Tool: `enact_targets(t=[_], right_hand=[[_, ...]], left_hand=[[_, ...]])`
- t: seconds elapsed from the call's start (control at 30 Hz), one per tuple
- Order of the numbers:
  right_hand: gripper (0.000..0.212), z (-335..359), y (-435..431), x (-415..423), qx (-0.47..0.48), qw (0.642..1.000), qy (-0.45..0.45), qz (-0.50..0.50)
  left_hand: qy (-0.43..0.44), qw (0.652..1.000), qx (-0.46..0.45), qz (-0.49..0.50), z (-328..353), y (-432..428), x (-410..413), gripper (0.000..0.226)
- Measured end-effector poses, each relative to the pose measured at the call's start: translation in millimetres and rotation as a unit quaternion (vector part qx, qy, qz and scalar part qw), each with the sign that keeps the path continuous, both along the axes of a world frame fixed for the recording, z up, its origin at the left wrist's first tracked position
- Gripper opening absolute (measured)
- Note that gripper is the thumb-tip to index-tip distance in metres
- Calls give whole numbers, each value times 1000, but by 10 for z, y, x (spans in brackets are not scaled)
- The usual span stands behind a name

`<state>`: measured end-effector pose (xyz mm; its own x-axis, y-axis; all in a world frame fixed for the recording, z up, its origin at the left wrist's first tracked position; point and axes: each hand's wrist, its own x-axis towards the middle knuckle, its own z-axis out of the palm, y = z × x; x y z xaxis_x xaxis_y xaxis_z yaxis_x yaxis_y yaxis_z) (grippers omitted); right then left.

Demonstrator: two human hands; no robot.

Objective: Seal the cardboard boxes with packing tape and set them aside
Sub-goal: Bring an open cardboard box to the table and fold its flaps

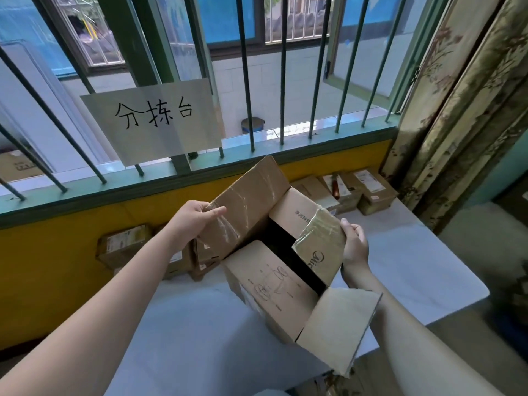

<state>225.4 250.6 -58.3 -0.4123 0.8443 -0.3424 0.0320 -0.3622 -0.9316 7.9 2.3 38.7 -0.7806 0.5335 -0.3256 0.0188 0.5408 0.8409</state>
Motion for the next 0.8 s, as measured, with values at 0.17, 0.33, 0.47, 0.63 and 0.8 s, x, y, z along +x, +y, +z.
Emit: enact_targets(t=[0.17, 0.33, 0.47, 0.63, 0.8], right_hand=[[24, 175, 242, 230, 1, 999, 12, -35], [26, 435, 363, 657, 30, 996, -1, -82], [22, 554, 388, 1172, 40, 987, -8, -157], [32, 659, 333, 1837, 68, 968, -47, -238], [19, 761, 254, 2646, 62, 945, -53, -317]], left_hand=[[-9, 999, 40, -17, 60, 214, 196, 30], [-29, 995, 72, -67, 161, 517, 398, 30], [-25, 987, 83, -135, 251, 765, 702, 29], [-24, 976, 99, -194, 248, 1079, 1095, 31], [-6, 955, 97, -281, 297, 1530, 1671, 34]])
